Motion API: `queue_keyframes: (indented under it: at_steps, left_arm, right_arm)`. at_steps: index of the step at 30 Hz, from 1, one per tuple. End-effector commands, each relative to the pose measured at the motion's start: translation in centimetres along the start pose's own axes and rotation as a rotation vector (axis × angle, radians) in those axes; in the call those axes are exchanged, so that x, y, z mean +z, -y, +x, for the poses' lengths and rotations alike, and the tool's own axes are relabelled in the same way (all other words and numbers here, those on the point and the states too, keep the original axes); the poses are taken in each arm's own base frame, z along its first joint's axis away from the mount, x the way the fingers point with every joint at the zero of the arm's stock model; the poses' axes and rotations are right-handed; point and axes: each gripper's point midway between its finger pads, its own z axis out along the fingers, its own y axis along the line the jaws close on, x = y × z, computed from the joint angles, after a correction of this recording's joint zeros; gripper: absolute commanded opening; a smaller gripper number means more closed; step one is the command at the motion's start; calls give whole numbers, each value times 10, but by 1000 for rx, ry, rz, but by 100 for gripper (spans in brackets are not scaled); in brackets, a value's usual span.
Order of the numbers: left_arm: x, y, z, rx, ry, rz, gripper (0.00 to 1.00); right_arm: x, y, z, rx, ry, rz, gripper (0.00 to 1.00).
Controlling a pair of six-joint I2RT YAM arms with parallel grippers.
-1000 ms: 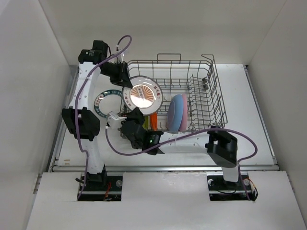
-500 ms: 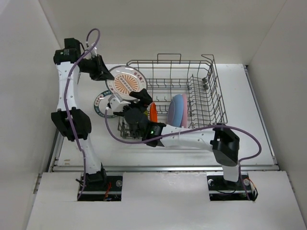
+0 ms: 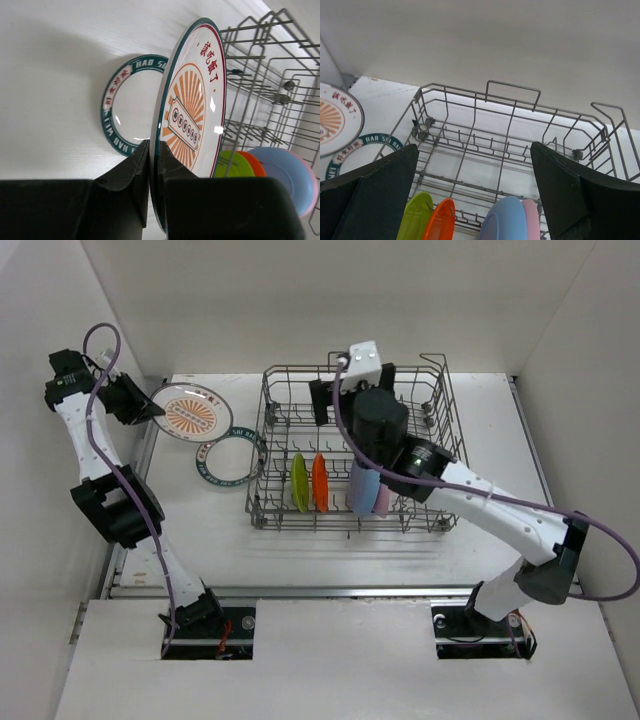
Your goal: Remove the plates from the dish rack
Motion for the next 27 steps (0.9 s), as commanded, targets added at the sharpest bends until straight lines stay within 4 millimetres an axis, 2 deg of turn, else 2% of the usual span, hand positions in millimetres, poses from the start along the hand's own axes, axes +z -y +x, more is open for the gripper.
queue_keyframes:
  at_steps: [1,2,4,5,6,7,8,10,11,13,14,15,17,20,21,23,24,25,27]
  left_arm:
    - [6,3,2,47,2,-8,0]
    - [18,-6,13,25,-38,-22,0]
    - [29,-19,17,53,-50,-61,0]
    - [37,-29,24,45,-79,-74,0]
    - [42,-29,27,61,-94,-71,0]
    - [48,-28,36,80,-131,-67,0]
    - [56,-35,42,110,-165,-82,0]
    - [63,-34,52,138,-199,-74,0]
    - [68,-40,58,122,-223,-77,0]
    - [78,-44,65,136,-253,-73,2]
    - [83,-43,71,131,-277,-72,7]
    - [88,-49,75,127,-303,-73,13]
    - [92,-51,81,162,-334,-118,27]
    - [96,-58,88,195,-363,-178,37]
    - [97,-63,92,197,-382,-192,44]
    - [100,-58,94,223,-399,-194,51]
    - [98,-59,96,219,-409,-208,55]
    - [98,-59,96,219,-409,-208,63]
    - [98,-59,99,225,-422,-219,68]
  right_arm:
    - [3,7,11,142,-72,-39,99]
    - [7,11,16,187,-89,-32,99]
    - [18,32,22,222,-139,-31,99]
    - [24,34,32,233,-178,-39,99]
    - [30,36,41,275,-220,-44,99]
    - [34,48,53,292,-295,-52,99]
    - [40,47,70,306,-356,-61,99]
    - [39,51,89,357,-445,-77,99]
    - [38,53,102,376,-483,-100,99]
    - [32,59,112,394,-510,-103,99]
    - [27,62,125,388,-540,-98,99]
    - [22,67,122,406,-535,-97,99]
    - [13,69,129,400,-562,-101,99]
    - [2,78,136,400,-594,-93,99]
    - [-4,80,141,402,-622,-101,99]
    - [-13,84,133,424,-620,-107,99]
    - [-19,89,137,426,-639,-103,99]
    - [-25,91,129,441,-627,-121,99]
    - [-34,94,127,441,-629,-121,99]
